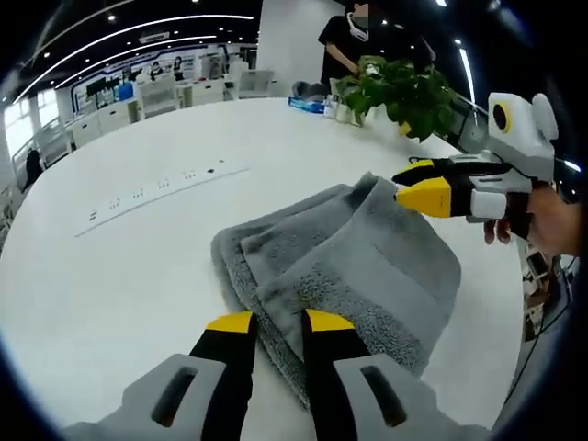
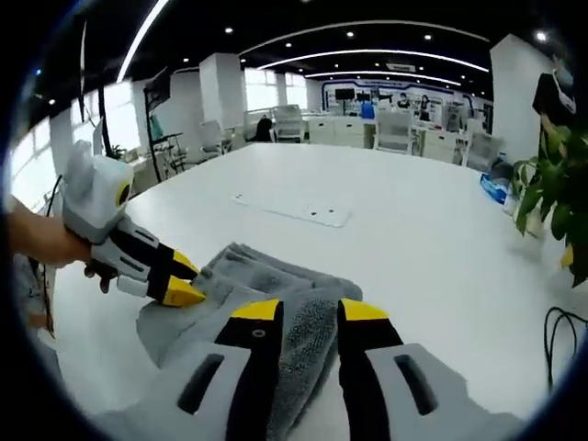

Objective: Fold the towel on the table until its edges align and the towel forms a compact rectangular stack.

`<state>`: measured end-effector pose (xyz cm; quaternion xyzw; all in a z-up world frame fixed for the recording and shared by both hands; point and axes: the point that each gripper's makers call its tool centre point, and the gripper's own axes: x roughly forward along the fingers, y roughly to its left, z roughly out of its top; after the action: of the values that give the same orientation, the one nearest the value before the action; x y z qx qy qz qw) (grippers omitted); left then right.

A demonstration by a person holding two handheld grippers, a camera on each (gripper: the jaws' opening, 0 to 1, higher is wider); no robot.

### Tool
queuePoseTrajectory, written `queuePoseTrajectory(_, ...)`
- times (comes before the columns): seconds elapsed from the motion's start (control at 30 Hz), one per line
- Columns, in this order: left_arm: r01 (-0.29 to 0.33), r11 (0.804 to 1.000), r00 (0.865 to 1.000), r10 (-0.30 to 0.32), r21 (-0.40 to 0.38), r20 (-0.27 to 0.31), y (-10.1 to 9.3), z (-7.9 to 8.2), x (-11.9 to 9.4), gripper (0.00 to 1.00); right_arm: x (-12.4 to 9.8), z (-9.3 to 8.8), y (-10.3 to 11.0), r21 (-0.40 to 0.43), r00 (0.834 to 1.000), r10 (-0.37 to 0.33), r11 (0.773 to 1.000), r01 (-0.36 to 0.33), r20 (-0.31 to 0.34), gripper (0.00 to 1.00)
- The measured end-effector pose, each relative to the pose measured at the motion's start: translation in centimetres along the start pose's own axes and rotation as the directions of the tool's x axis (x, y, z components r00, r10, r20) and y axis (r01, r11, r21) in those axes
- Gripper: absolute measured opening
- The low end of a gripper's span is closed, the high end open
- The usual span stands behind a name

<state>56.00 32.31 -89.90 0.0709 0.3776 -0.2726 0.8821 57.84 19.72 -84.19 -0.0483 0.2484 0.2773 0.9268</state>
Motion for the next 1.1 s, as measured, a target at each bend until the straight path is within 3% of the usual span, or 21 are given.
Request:
queuePoseTrajectory(0.1,0.000,1.000,1.000,0.000,-0.005,0.000,0.0,0.0,0.0,0.20,0.8,-1.6,1.6,0.063,0.994,0.090,0.994,-0.086,-0.061,0.18)
queuePoseTrajectory(0.2,0.002,1.000,1.000,-0.002,-0.005,-0.001,0.0,0.0,0.0,0.20,1.2,-2.8,0.1,0.060,0.995,0.031,0.998,-0.025,-0.091,0.21)
queuePoseTrajectory(0.3,0.006,1.000,1.000,-0.006,-0.002,-0.001,0.0,0.0,0.0,0.21,1.7,-3.3,-0.7,0.106,0.994,0.049,0.994,-0.038,-0.102,0.17)
queuePoseTrajectory(0.37,0.008,1.000,1.000,-0.008,-0.005,-0.001,0.0,0.0,0.0,0.21,1.5,-3.2,-0.5,0.076,0.994,0.049,0.996,-0.042,-0.099,0.17)
queuePoseTrajectory(0.43,0.010,1.000,1.000,-0.010,0.001,0.000,0.0,0.0,0.1,0.21,1.1,-2.6,-0.9,0.001,0.997,0.015,1.000,-0.015,-0.080,0.22)
queuePoseTrajectory(0.6,0.008,1.000,1.000,-0.008,-0.004,0.005,-0.1,0.2,0.1,0.21,1.0,-3.2,-0.7,0.018,0.997,-0.013,1.000,0.015,-0.071,0.39)
queuePoseTrajectory(0.77,0.004,1.000,1.000,-0.004,-0.012,0.003,-0.4,0.1,-0.2,0.20,1.8,-5.8,-0.1,0.078,0.988,0.017,0.997,-0.004,-0.156,0.43)
queuePoseTrajectory(0.83,0.000,1.000,1.000,0.000,0.002,0.004,-0.4,0.1,-0.3,0.21,2.1,-5.7,0.0,0.142,0.988,0.038,0.990,-0.017,-0.152,0.42)
queuePoseTrajectory(1.1,-0.014,1.000,1.000,0.014,-0.011,0.010,0.2,0.6,0.1,0.21,3.4,-5.4,-0.5,0.134,0.985,0.051,0.991,-0.028,-0.167,0.42)
